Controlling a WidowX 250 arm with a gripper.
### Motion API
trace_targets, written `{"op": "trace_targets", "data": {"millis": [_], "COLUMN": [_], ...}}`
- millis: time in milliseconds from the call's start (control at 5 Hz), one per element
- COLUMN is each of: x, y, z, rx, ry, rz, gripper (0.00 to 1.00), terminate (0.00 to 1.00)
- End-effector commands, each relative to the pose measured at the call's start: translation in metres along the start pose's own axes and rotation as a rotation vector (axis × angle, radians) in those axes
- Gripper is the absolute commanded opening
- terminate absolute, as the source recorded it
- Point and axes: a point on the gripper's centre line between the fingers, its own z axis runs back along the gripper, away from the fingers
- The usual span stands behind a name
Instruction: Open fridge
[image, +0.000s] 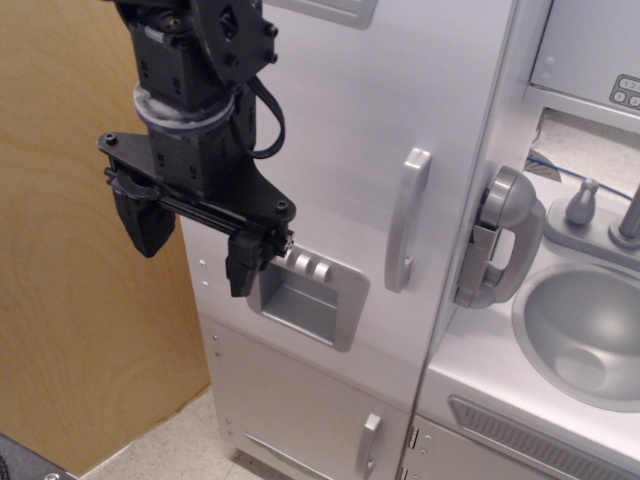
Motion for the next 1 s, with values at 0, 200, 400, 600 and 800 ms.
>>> {"op": "trace_targets", "data": {"millis": [0, 200, 400, 600, 800], "x": [0.0, 0.017, 0.032, 0.05, 0.074], "y": [0.0, -0.021, -0.046, -0.062, -0.072], "z": [0.0, -0.003, -0.009, -0.015, -0.013], "rx": [0.0, -0.024, -0.055, -0.053, -0.1], "ry": [0.0, 0.007, -0.026, -0.068, -0.076], "rz": [0.0, 0.006, 0.015, 0.029, 0.042], "gripper": [1.0, 1.0, 1.0, 1.0, 1.0], "terminate": [0.0, 0.0, 0.0, 0.0, 0.0]}}
